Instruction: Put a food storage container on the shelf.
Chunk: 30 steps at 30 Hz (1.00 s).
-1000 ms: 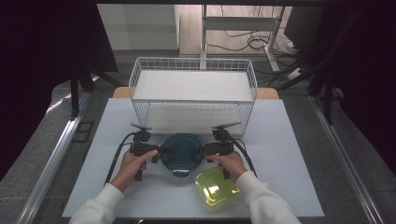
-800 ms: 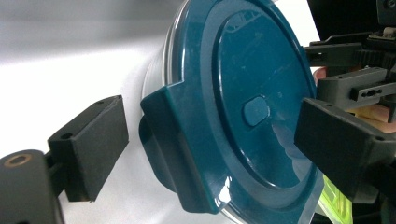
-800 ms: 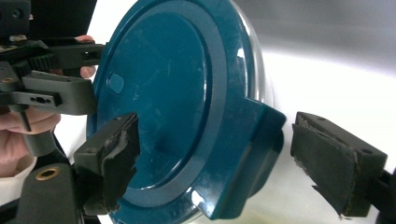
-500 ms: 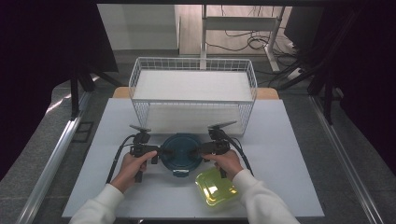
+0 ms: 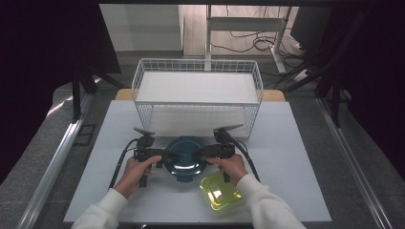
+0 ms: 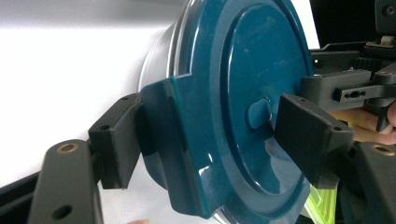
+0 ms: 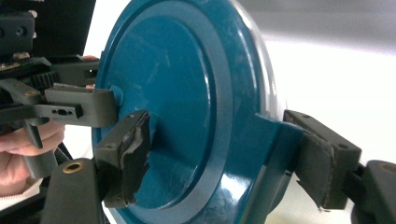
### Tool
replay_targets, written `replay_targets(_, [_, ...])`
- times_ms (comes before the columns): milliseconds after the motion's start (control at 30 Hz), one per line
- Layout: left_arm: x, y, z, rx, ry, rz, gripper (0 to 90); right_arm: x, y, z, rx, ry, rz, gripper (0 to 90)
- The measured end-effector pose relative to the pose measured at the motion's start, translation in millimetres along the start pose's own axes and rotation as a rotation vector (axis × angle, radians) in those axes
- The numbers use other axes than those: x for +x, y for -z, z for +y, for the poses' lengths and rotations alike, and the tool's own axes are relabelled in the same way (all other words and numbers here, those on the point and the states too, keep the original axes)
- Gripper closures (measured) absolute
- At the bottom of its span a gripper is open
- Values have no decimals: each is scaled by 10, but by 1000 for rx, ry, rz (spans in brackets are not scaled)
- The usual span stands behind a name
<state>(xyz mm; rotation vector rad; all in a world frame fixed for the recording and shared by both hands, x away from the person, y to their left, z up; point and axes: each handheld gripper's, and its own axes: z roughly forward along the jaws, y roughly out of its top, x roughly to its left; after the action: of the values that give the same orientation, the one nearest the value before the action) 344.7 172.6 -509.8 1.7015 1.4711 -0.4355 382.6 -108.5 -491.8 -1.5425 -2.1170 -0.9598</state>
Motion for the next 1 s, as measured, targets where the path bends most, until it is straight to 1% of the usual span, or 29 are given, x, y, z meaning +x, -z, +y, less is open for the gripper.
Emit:
replay_targets(100, [-13, 21, -13, -5, 5, 1, 278, 6, 15, -6, -6, -7, -2, 283])
replay_targets(133, [-14, 32, -17, -4, 3, 0, 287, 23, 36, -9, -16, -21, -2, 298])
replay_targets(200, [-12, 62, -32, -13, 10, -9, 300, 40, 56, -14, -29, -30, 0, 313])
replay_targets(400, [-36, 94, -43, -24, 10, -4, 316, 72, 83, -17, -38, -23, -1, 323])
replay_targets(500, [-66, 113, -45, -23, -12, 7, 321, 86, 106, -20, -47, -11, -2, 328])
replay_targets(600, [-92, 131, -44, -24, -18, 8, 321, 98, 122, -17, -62, -13, 6, 331])
replay_targets(667, [-101, 141, -42, -26, -22, 8, 322, 102, 132, -15, -63, -12, 5, 333])
replay_targets(733, [-121, 165, -34, -31, -29, 7, 322, 125, 163, -13, -78, -4, 8, 337])
replay_targets(800, [-164, 206, -15, -39, -42, 11, 322, 157, 197, -9, -89, 12, 7, 337])
replay_targets(833, [-164, 206, -15, -39, -42, 11, 323, 157, 197, -9, -89, 12, 7, 337])
replay_targets(900, [-220, 255, 3, -46, -55, 16, 324, 198, 242, 2, -100, 20, 11, 337])
replay_targets(933, [-220, 255, 3, -46, -55, 16, 324, 198, 242, 2, -100, 20, 11, 337])
replay_targets(1000, [-286, 306, 28, -56, -67, 18, 326, 246, 297, 11, -115, 29, 17, 338])
